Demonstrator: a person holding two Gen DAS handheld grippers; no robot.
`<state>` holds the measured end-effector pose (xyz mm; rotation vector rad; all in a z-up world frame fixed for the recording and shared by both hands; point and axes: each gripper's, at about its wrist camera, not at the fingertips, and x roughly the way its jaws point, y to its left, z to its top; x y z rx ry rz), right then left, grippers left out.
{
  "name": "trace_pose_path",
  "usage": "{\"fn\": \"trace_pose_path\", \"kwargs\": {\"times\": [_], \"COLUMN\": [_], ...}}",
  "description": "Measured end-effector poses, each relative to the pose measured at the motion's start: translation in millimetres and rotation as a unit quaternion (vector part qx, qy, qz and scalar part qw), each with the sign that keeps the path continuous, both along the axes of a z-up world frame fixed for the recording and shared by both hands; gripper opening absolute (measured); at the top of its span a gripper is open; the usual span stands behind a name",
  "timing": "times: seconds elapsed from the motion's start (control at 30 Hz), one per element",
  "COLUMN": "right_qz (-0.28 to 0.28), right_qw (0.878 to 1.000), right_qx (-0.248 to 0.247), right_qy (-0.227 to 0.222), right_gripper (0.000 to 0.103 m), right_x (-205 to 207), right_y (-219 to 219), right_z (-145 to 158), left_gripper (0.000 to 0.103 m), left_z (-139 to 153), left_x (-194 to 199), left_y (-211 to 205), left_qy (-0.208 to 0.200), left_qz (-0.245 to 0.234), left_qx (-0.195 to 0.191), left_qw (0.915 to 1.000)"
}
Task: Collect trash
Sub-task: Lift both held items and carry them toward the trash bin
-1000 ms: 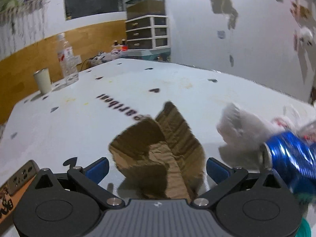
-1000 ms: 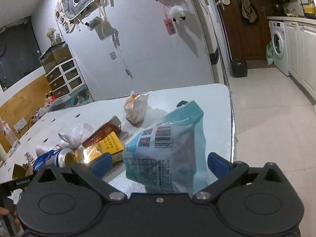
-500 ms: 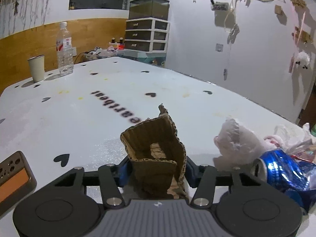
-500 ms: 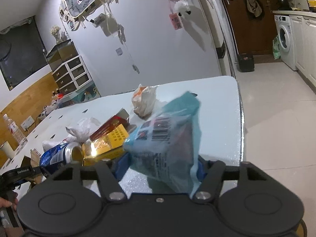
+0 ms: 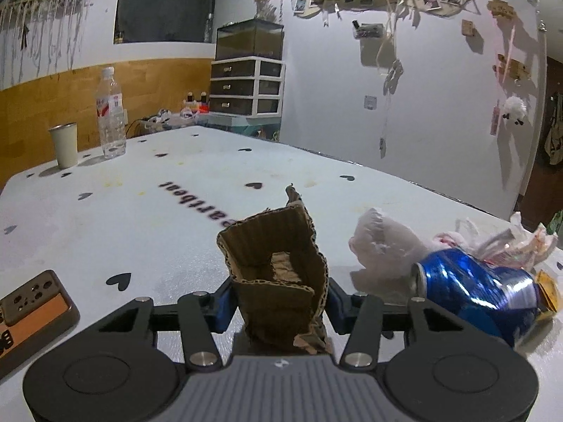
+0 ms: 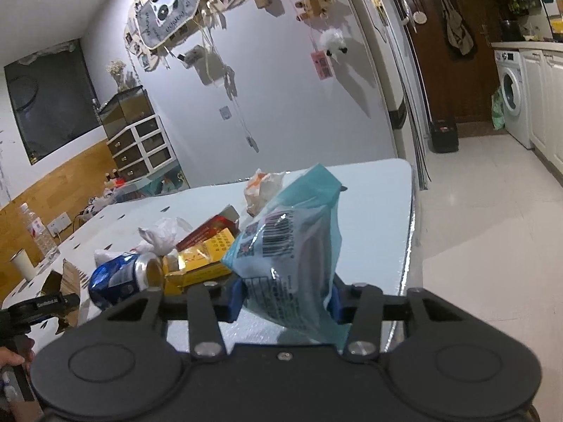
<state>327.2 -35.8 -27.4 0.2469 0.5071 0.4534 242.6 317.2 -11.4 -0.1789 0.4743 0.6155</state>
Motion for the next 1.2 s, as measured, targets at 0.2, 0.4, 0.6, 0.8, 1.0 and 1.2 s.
{"fn": "trace_pose_path", "kwargs": {"times": [0.2,0.4,0.6,0.8,1.0,1.2], "right_qz": [-0.005,-0.011,-0.029,-0.044,-0.058,-0.090], "right_qw": [1.000,1.000,0.999,0.998,0.997,0.992], "right_qx": [-0.011,-0.007,-0.006,-0.011,-0.025,-0.056], "right_qy": [-0.018,-0.021,-0.026,-0.037,-0.054,-0.073], "right_gripper": [0.047,0.047,0.047,0.047,0.048,0.048], "right_x": [-23,-42,-61,-83,-106,-128], "right_y": [-7,-23,-42,-62,-88,-122], "right_z": [0,8,15,23,30,35], "left_gripper": [0.052,0.052,0.052,0.052,0.052,0.052], "left_z": [3,18,40,47,53,54], "left_x": [-18,-40,-55,-67,-78,-88], "left_y": [-22,-50,-89,-133,-181,-232], "left_qy": [-0.015,-0.033,-0.031,-0.027,-0.032,-0.037], "left_qz": [-0.019,-0.055,-0.096,-0.140,-0.183,-0.224], "left_qx": [0.007,0.011,0.034,0.040,0.042,0.046], "left_qw": [0.9997,0.9979,0.9943,0.9889,0.9817,0.9728]}}
